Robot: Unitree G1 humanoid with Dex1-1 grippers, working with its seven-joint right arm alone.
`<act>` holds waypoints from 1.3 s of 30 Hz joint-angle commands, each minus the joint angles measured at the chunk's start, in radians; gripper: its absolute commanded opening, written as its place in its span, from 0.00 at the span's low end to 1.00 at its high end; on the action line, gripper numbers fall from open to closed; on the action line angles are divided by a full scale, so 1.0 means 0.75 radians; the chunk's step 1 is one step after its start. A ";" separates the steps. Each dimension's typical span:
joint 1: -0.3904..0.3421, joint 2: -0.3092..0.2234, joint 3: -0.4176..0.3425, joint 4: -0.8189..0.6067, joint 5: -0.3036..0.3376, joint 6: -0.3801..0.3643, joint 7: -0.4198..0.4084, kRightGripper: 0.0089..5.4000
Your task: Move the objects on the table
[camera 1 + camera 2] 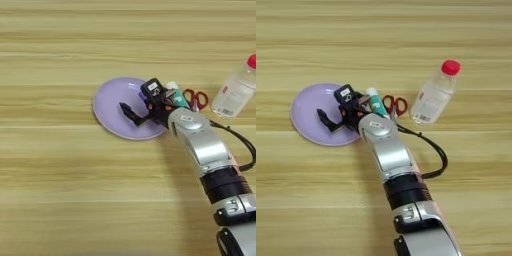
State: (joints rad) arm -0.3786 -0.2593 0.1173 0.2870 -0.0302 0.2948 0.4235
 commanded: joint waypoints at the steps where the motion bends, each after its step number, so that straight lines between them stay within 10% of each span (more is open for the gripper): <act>1: -0.075 -0.021 0.001 -0.051 -0.021 -0.055 -0.004 1.00; 17: -0.015 -0.018 0.010 0.056 -0.033 -0.080 0.005 1.00; 39: 0.233 -0.138 0.014 -0.360 -0.069 0.053 0.051 1.00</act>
State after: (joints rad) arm -0.1720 -0.3411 0.1465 0.0532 -0.0764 0.3380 0.4720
